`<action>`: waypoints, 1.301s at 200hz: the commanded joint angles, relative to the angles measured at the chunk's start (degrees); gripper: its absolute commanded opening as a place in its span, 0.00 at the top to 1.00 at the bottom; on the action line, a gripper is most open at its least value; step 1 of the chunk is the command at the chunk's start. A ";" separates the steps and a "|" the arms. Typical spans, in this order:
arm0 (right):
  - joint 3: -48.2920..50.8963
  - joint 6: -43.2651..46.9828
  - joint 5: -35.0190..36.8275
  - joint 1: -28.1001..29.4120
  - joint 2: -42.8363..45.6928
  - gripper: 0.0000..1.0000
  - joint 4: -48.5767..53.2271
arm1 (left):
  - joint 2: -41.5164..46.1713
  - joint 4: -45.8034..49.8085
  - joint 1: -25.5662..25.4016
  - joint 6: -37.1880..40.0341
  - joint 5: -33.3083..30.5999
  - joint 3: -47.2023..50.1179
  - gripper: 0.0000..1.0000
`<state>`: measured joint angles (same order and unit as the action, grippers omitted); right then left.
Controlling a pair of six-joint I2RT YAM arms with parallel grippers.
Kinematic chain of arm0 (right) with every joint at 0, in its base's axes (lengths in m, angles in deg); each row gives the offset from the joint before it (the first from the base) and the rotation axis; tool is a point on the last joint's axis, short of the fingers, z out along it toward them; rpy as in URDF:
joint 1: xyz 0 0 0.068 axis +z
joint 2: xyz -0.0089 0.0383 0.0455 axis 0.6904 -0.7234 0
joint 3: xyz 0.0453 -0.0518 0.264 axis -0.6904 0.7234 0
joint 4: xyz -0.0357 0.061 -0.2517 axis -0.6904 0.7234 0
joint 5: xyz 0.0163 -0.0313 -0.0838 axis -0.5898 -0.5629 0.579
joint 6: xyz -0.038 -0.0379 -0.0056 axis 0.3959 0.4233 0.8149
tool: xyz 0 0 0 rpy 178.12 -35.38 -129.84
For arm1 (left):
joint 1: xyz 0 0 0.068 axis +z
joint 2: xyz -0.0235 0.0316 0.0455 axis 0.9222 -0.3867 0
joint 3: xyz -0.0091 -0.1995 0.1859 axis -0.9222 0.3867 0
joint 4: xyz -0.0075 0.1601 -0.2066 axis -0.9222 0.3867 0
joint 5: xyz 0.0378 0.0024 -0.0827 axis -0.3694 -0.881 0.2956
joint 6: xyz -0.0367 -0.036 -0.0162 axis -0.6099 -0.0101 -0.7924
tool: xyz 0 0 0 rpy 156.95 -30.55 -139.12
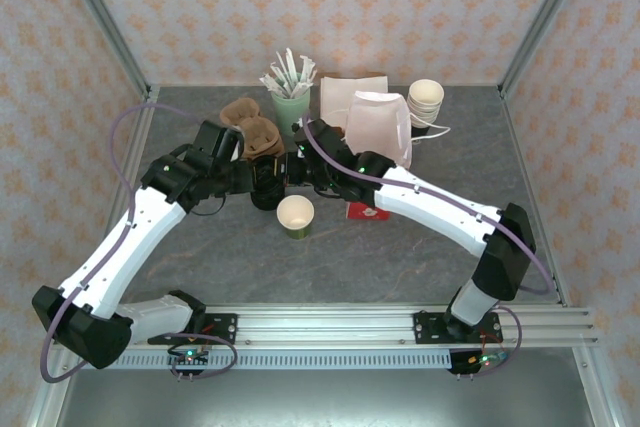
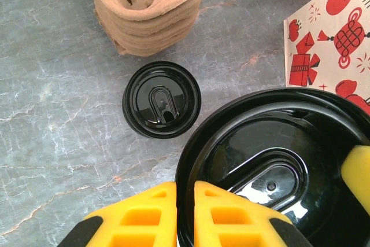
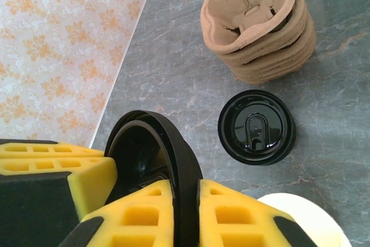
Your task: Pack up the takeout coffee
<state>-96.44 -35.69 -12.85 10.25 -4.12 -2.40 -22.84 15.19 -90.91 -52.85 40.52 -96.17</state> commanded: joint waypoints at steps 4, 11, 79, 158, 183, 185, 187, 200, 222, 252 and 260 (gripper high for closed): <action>-4.05 0.88 0.25 -0.36 -0.29 0.99 5.05 | 3.14 -1.71 -0.60 2.08 0.08 0.13 0.81; -4.92 0.84 -0.01 -0.62 -0.35 1.00 6.68 | 4.43 -3.58 -0.62 3.46 0.28 0.85 0.72; -11.21 -0.96 -16.03 -7.44 1.15 1.00 22.01 | 17.18 -18.41 -2.98 25.45 7.42 5.26 0.41; -11.84 -2.96 -37.11 -17.82 8.92 1.00 31.91 | 26.90 -32.27 -8.71 55.94 19.20 15.04 0.28; -9.90 -4.39 -39.86 -18.99 11.30 1.00 31.64 | 26.05 -30.24 -11.49 61.40 16.72 14.07 0.25; -9.76 -4.47 -40.17 -18.99 11.43 1.00 31.53 | 25.98 -30.22 -11.71 61.75 16.61 13.99 0.24; -9.62 -4.49 -40.52 -19.05 11.46 1.00 31.43 | 25.90 -30.26 -11.88 62.05 16.56 13.95 0.24; -8.83 -4.79 -42.28 -19.19 12.08 1.00 31.07 | 25.23 -30.05 -13.42 64.57 15.83 13.65 0.24; -7.32 -5.73 -43.56 -19.23 12.97 1.00 29.89 | 23.39 -28.43 -15.88 68.75 13.59 12.77 0.24; -6.25 -6.12 -44.39 -19.14 13.12 1.00 29.65 | 21.08 -27.46 -17.78 71.27 10.92 11.64 0.27; -6.09 -6.17 -44.45 -19.16 13.21 1.00 29.50 | 21.05 -28.12 -18.05 71.28 11.25 11.67 0.29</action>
<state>-103.46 -40.67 -54.99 -8.73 7.99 27.43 -1.55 -13.38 -107.96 14.63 54.05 -82.48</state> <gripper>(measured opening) 0.060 0.731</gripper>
